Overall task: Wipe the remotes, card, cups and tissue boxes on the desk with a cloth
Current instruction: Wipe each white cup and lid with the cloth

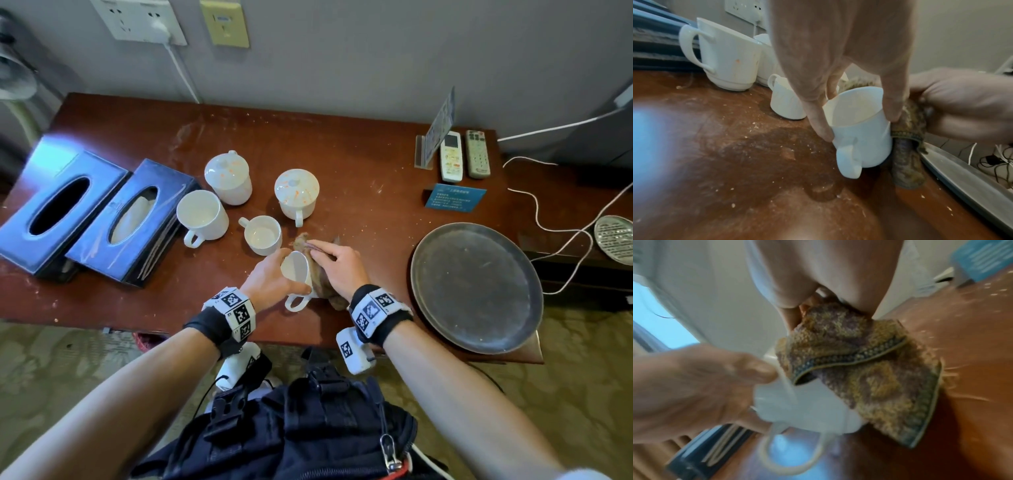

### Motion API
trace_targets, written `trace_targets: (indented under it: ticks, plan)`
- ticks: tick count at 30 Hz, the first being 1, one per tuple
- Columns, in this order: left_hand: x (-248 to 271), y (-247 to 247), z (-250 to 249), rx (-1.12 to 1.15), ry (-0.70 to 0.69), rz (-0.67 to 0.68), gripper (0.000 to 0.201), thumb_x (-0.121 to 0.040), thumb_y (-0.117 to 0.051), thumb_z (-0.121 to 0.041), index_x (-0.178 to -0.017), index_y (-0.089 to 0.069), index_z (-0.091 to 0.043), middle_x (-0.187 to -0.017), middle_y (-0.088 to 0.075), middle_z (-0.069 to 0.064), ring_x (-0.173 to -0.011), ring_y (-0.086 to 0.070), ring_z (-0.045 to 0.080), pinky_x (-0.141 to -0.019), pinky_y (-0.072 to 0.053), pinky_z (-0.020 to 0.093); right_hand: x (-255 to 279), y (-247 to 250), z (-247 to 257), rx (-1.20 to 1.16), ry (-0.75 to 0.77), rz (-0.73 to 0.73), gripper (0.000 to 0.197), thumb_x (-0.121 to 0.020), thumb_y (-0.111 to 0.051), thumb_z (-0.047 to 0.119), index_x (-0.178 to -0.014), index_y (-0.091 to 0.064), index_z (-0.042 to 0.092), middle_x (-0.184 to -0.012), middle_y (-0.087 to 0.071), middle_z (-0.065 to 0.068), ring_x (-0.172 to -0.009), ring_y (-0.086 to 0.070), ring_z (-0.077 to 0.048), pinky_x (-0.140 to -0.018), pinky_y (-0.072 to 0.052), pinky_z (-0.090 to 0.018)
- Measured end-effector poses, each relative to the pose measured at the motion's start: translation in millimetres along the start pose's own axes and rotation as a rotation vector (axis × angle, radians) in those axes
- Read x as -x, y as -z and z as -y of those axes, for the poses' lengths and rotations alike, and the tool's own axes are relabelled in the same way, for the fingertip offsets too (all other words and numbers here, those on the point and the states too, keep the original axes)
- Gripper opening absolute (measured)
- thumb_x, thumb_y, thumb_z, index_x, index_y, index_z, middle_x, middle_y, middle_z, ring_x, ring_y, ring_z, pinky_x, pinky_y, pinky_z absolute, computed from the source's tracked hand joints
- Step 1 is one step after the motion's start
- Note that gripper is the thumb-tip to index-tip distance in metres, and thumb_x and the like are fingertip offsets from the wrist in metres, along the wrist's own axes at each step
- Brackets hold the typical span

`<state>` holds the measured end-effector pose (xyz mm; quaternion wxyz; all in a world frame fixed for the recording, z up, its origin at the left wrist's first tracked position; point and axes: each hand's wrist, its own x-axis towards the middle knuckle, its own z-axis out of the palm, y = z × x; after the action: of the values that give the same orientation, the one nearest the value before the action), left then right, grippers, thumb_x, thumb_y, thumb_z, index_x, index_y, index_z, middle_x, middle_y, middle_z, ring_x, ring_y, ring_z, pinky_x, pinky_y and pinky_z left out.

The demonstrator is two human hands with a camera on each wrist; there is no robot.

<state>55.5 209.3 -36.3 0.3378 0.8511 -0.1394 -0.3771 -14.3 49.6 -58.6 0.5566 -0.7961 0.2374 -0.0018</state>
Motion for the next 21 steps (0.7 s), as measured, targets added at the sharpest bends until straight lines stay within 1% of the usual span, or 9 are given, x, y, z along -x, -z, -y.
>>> trace_targets:
  ticks: [3, 6, 7, 9, 11, 14, 17, 19, 21]
  plan:
    - [0, 0, 2, 0.040, -0.020, 0.008, 0.081, -0.069, -0.088, -0.026, -0.139, -0.048, -0.026, -0.128, -0.058, -0.007, -0.120, -0.053, 0.015, -0.095, -0.042, 0.027, 17, -9, 8, -0.033, 0.047, 0.000, 0.026, -0.093, -0.063, 0.029, -0.118, -0.071, 0.033, -0.127, -0.065, 0.013, -0.122, -0.054, -0.001, -0.109, -0.038, -0.021]
    - [3, 0, 3, 0.008, -0.009, 0.023, 0.091, -0.060, -0.086, -0.038, -0.142, -0.047, -0.028, -0.135, -0.057, -0.004, -0.127, -0.051, 0.019, -0.105, -0.044, 0.038, 23, -9, 0, -0.048, 0.034, -0.025, 0.030, -0.094, -0.062, 0.031, -0.123, -0.068, 0.032, -0.131, -0.062, 0.013, -0.124, -0.053, 0.000, -0.108, -0.037, -0.019]
    - [4, 1, 3, -0.011, 0.001, 0.024, 0.099, -0.060, -0.086, -0.042, -0.147, -0.041, -0.027, -0.143, -0.051, -0.002, -0.132, -0.046, 0.020, -0.109, -0.042, 0.042, 20, -8, -4, -0.060, 0.011, -0.036, 0.029, -0.094, -0.062, 0.029, -0.123, -0.068, 0.029, -0.129, -0.064, 0.013, -0.122, -0.054, -0.002, -0.107, -0.039, -0.020]
    - [7, 1, 4, -0.059, 0.008, 0.026, 0.104, -0.067, -0.087, -0.037, -0.153, -0.031, -0.023, -0.152, -0.039, 0.000, -0.138, -0.039, 0.021, -0.113, -0.037, 0.043, 9, -6, -15, -0.035, -0.069, -0.075, 0.028, -0.094, -0.061, 0.029, -0.120, -0.070, 0.026, -0.124, -0.067, 0.011, -0.119, -0.058, -0.007, -0.106, -0.043, -0.025]
    - [8, -2, 8, -0.095, -0.020, 0.030, 0.101, -0.072, -0.085, -0.031, -0.154, -0.027, -0.024, -0.153, -0.036, 0.002, -0.137, -0.037, 0.021, -0.111, -0.036, 0.039, -2, -2, -25, 0.033, -0.153, -0.098, 0.027, -0.093, -0.061, 0.032, -0.117, -0.072, 0.028, -0.121, -0.069, 0.010, -0.116, -0.061, -0.013, -0.103, -0.046, -0.030]
    - [8, -3, 12, -0.087, -0.016, 0.056, 0.100, -0.076, -0.082, -0.028, -0.156, -0.022, -0.029, -0.150, -0.036, 0.003, -0.137, -0.035, 0.023, -0.106, -0.034, 0.034, -11, -2, -32, 0.072, -0.185, -0.066, 0.027, -0.092, -0.059, 0.036, -0.115, -0.073, 0.032, -0.119, -0.069, 0.012, -0.113, -0.061, -0.015, -0.101, -0.048, -0.035]
    - [7, -1, 12, -0.084, 0.006, 0.096, 0.101, -0.077, -0.080, -0.032, -0.155, -0.018, -0.042, -0.147, -0.041, 0.007, -0.133, -0.040, 0.028, -0.102, -0.038, 0.035, -8, -1, -32, 0.055, -0.168, -0.068, 0.026, -0.093, -0.058, 0.035, -0.115, -0.072, 0.032, -0.120, -0.069, 0.011, -0.115, -0.060, -0.014, -0.102, -0.047, -0.036]
    - [6, 0, 10, -0.035, 0.018, 0.116, 0.097, -0.079, -0.078, -0.036, -0.154, -0.018, -0.046, -0.155, -0.037, 0.005, -0.139, -0.036, 0.027, -0.107, -0.035, 0.036, -5, 0, -33, 0.031, -0.160, -0.069, 0.027, -0.095, -0.057, 0.032, -0.118, -0.070, 0.029, -0.123, -0.068, 0.010, -0.117, -0.059, -0.014, -0.103, -0.046, -0.035]
    - [5, -1, 7, 0.026, 0.039, 0.103, 0.092, -0.081, -0.075, -0.046, -0.155, -0.020, -0.043, -0.159, -0.032, 0.001, -0.145, -0.031, 0.023, -0.113, -0.031, 0.038, 0, 1, -33, 0.023, -0.151, -0.066, 0.028, -0.095, -0.057, 0.030, -0.120, -0.070, 0.027, -0.125, -0.067, 0.009, -0.118, -0.058, -0.014, -0.104, -0.045, -0.035]
